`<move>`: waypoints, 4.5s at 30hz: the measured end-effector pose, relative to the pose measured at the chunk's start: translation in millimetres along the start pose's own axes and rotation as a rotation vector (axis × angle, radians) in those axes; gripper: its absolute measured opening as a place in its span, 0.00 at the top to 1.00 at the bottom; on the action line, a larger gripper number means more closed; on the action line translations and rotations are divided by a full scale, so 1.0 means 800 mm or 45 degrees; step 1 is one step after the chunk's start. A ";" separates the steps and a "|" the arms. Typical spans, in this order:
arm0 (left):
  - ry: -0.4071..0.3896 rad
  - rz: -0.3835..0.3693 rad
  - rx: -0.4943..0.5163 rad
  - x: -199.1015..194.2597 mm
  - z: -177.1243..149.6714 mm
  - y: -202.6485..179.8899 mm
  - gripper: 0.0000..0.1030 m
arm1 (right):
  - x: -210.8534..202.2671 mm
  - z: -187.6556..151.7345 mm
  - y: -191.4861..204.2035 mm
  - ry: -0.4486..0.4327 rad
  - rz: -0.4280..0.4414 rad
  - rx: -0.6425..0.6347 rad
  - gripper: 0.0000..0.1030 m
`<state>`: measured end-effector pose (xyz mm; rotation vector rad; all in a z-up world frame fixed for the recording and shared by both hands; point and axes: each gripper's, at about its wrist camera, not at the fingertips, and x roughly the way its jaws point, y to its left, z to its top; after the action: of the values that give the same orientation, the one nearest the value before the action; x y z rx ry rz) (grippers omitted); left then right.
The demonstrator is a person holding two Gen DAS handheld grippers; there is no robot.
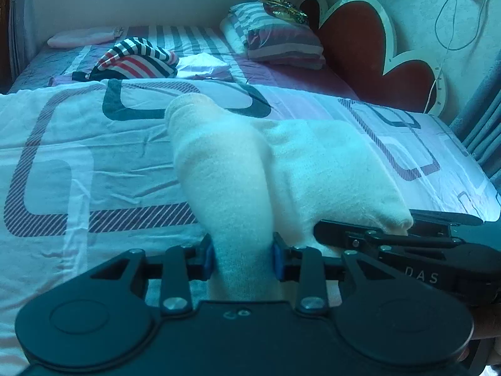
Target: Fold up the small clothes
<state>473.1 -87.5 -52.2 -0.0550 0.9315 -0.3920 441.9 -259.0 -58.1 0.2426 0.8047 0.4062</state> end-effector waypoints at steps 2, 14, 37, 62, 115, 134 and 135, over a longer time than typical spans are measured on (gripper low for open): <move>-0.012 -0.011 -0.002 -0.013 -0.003 0.008 0.68 | -0.003 0.001 0.018 -0.009 -0.007 -0.024 0.71; 0.004 0.016 -0.019 -0.129 -0.053 0.157 0.68 | 0.038 -0.022 0.207 0.033 0.110 -0.072 0.71; -0.129 0.121 -0.272 -0.183 -0.143 0.295 0.29 | 0.089 -0.059 0.249 0.010 0.129 0.109 0.53; -0.092 0.191 -0.205 -0.209 -0.145 0.250 0.36 | 0.052 -0.049 0.255 0.069 0.151 -0.011 0.91; -0.397 0.567 -0.057 -0.396 -0.325 0.068 0.01 | -0.186 -0.234 0.310 -0.051 -0.006 -0.084 0.00; -0.519 0.589 -0.023 -0.505 -0.390 -0.049 0.01 | -0.361 -0.288 0.330 -0.254 -0.094 -0.080 0.00; -0.527 0.581 -0.027 -0.509 -0.391 -0.052 0.01 | -0.366 -0.288 0.331 -0.263 -0.093 -0.082 0.00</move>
<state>-3.1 55.1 83.1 0.0559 0.5157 0.0562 20.5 -137.4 72.2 0.1908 0.5950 0.3316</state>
